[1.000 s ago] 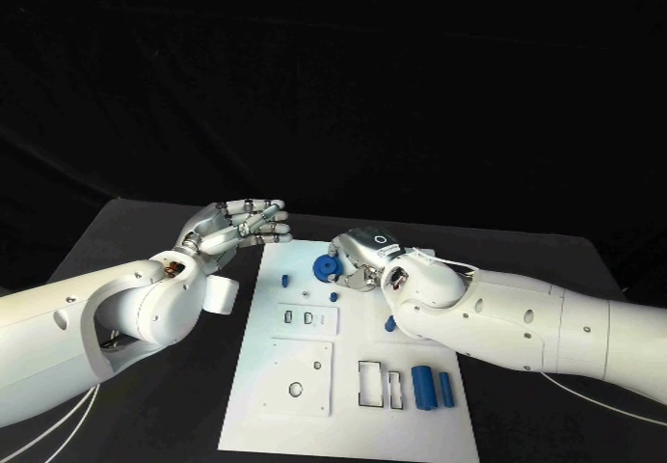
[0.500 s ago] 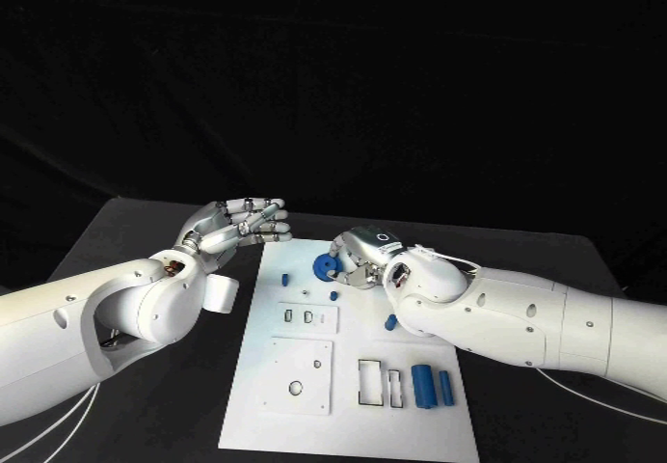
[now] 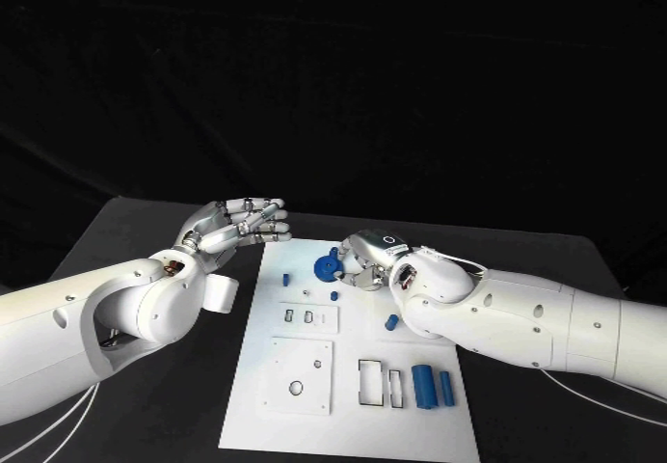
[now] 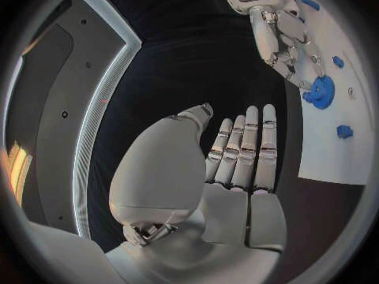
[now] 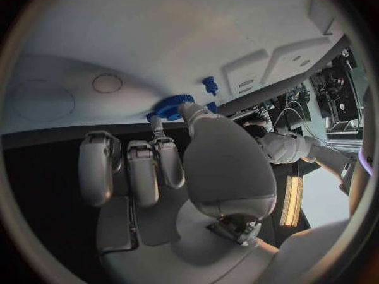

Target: Assemble the parts on the task board

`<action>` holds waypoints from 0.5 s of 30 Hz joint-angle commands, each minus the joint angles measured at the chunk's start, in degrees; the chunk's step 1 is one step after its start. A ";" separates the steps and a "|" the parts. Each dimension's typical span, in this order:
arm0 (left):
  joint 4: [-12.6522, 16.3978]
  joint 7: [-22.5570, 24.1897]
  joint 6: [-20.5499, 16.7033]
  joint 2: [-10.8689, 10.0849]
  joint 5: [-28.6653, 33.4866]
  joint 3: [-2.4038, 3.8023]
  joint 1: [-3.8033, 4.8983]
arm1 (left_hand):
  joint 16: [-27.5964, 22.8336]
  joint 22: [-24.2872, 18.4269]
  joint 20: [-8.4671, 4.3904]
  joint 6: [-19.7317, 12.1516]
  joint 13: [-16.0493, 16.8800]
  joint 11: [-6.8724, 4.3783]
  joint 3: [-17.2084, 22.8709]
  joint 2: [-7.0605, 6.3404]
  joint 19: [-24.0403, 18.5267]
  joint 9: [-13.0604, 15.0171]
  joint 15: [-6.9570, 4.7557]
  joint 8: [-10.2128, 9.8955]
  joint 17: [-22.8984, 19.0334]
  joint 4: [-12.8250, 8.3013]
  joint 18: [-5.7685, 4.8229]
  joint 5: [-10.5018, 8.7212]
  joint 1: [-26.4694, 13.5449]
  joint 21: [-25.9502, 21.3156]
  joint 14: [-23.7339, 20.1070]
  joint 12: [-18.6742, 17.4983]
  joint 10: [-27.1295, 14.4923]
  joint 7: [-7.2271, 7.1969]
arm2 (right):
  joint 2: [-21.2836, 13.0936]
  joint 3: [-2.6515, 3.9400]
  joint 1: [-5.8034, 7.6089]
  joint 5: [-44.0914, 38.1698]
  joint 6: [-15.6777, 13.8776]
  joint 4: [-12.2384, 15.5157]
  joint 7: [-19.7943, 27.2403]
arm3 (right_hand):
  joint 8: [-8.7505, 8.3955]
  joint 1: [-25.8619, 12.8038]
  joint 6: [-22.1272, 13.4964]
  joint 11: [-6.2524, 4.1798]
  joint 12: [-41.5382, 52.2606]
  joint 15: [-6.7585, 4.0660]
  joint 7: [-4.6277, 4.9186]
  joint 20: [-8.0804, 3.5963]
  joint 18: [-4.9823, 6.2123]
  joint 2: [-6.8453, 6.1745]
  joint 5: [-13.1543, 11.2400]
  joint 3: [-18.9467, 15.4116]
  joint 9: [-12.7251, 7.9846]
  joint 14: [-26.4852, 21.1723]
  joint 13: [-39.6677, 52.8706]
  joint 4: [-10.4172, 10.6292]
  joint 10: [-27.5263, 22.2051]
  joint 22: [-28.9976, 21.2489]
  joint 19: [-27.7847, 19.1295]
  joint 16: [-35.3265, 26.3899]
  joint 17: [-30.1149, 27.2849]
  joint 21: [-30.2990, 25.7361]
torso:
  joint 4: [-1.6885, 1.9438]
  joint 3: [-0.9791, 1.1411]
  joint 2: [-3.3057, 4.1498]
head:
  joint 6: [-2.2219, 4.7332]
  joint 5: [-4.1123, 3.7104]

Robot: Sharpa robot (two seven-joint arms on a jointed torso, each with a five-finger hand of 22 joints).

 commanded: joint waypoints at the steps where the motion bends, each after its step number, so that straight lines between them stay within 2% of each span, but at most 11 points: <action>1: 0.12 0.31 0.47 0.01 -0.15 0.04 0.06 | -0.26 -0.09 0.40 -0.37 0.02 0.11 0.35 0.03 0.10 -0.10 0.24 -0.22 0.12 0.00 0.72 0.08 -0.32 -0.27 -0.08 -0.18 -0.46 3.53 | -0.52 -0.05 -0.06 0.06 -0.15 0.46 -0.50 | -0.16 -0.51 0.22 0.03 0.21 -0.34 -0.23 -0.06 -0.43 -0.10 0.27 0.28 0.06 5.26 6.95 0.02 0.43 4.13 0.25 0.30 12.38 0.30 | 0.01 0.01 -0.02 | -0.07 0.00; 7: 0.09 0.32 0.46 -0.07 -0.15 0.03 0.06 | -0.26 -0.09 0.40 -0.37 0.02 0.11 0.35 0.03 0.10 -0.10 0.24 -0.22 0.12 0.00 0.72 0.08 -0.32 -0.27 -0.08 -0.18 -0.46 3.53 | -2.72 -0.04 -0.01 -0.03 -5.97 2.24 0.23 | -0.16 -0.66 0.39 -0.01 0.32 -0.36 -0.28 -0.07 -0.44 -0.33 0.50 0.46 0.06 5.25 7.08 -0.06 0.54 4.20 0.30 0.28 12.30 0.34 | -0.03 0.07 -0.03 | -0.02 -0.01; 12: -0.01 0.37 0.46 -0.20 -0.15 0.03 0.06 | -0.28 -0.11 0.41 -0.39 0.02 0.13 0.40 0.01 0.09 -0.11 0.25 -0.25 0.16 -0.04 0.72 0.08 -0.35 -0.29 -0.09 -0.18 -0.54 3.54 | -7.28 0.05 0.77 3.32 -9.87 5.95 2.38 | -0.19 -0.52 0.49 -0.06 0.33 -0.40 -0.33 -0.09 -0.48 -0.70 0.54 0.65 0.06 5.26 7.09 -0.23 0.55 4.38 0.43 0.30 12.38 0.47 | -0.23 0.15 -0.12 | -0.08 0.01; 14: -0.05 0.40 0.50 -0.26 -0.14 0.03 0.06 | -0.28 -0.11 0.41 -0.39 0.02 0.13 0.40 0.01 0.09 -0.11 0.25 -0.25 0.16 -0.04 0.72 0.08 -0.35 -0.29 -0.09 -0.18 -0.54 3.54 | -9.80 0.10 1.45 7.36 -10.55 7.64 5.11 | -0.19 0.07 0.77 -0.14 0.40 -0.47 -0.41 -0.15 -0.49 -1.35 0.59 1.16 0.07 5.26 7.18 -0.54 0.64 4.45 0.47 0.31 12.39 0.50 | -0.37 0.20 -0.17 | -0.03 -0.07; 15: -0.08 0.41 0.53 -0.27 -0.14 0.03 0.06 | -0.28 -0.11 0.41 -0.39 0.02 0.13 0.40 0.01 0.09 -0.11 0.25 -0.25 0.16 -0.04 0.72 0.08 -0.35 -0.29 -0.09 -0.18 -0.54 3.54 | -11.16 0.12 1.80 10.03 -10.41 8.38 7.29 | -0.22 0.17 0.93 -0.17 0.44 -0.49 -0.42 -0.19 -0.49 -2.38 0.25 1.03 0.07 5.26 7.23 -0.65 0.70 4.47 0.48 0.30 12.38 0.49 | -0.46 0.26 -0.23 | 0.01 -0.16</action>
